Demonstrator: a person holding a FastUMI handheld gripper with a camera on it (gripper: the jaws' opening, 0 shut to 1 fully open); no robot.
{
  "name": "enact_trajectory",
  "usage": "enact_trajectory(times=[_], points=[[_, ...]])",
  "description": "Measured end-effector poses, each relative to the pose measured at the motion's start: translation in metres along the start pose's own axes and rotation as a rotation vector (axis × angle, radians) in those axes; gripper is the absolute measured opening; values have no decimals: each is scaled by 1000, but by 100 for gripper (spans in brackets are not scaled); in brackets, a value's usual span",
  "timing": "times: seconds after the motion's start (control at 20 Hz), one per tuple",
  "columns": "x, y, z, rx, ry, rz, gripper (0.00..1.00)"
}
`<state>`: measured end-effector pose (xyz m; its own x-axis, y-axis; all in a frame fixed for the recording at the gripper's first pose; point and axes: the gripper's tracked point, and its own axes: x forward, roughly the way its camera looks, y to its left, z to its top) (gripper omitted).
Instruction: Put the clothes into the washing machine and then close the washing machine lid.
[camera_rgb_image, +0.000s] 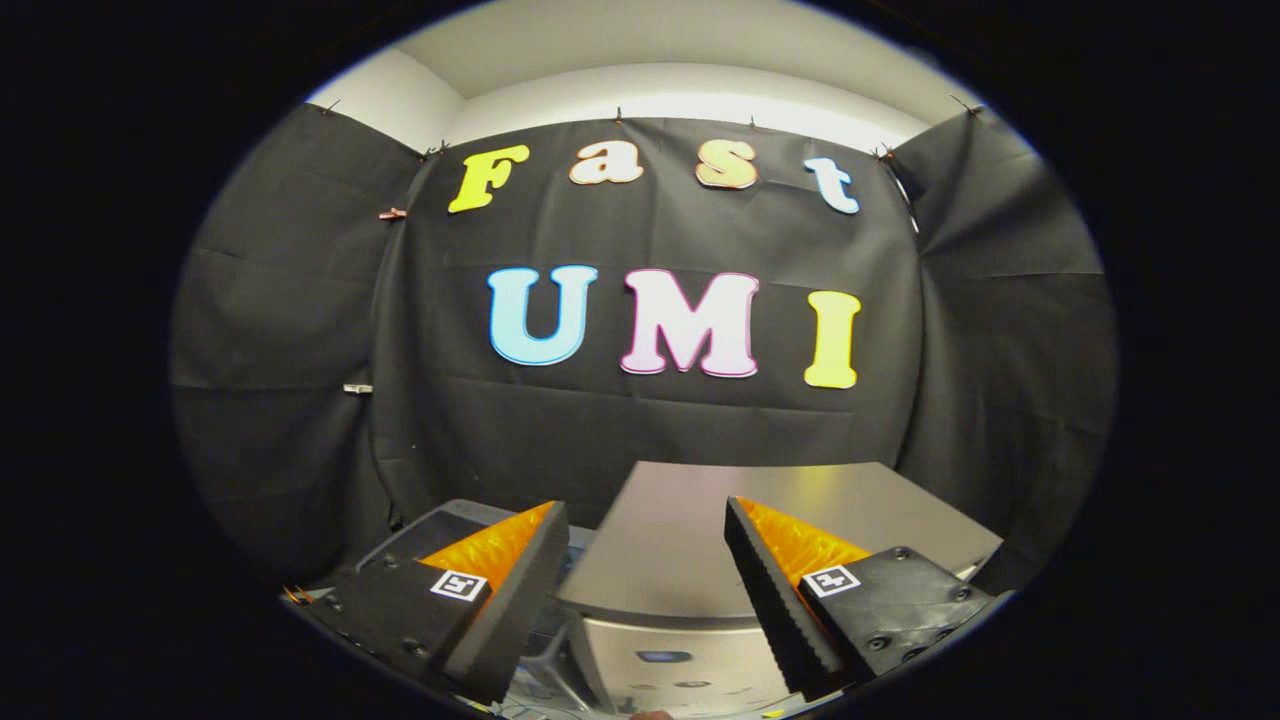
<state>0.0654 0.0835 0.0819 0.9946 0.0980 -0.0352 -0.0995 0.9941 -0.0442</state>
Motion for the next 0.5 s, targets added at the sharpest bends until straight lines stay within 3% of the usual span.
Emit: enact_trajectory(times=[0.2,0.5], points=[[-15,-50,-10,-5,-16,-64,99],[-19,-87,-23,10,-20,-110,99]])
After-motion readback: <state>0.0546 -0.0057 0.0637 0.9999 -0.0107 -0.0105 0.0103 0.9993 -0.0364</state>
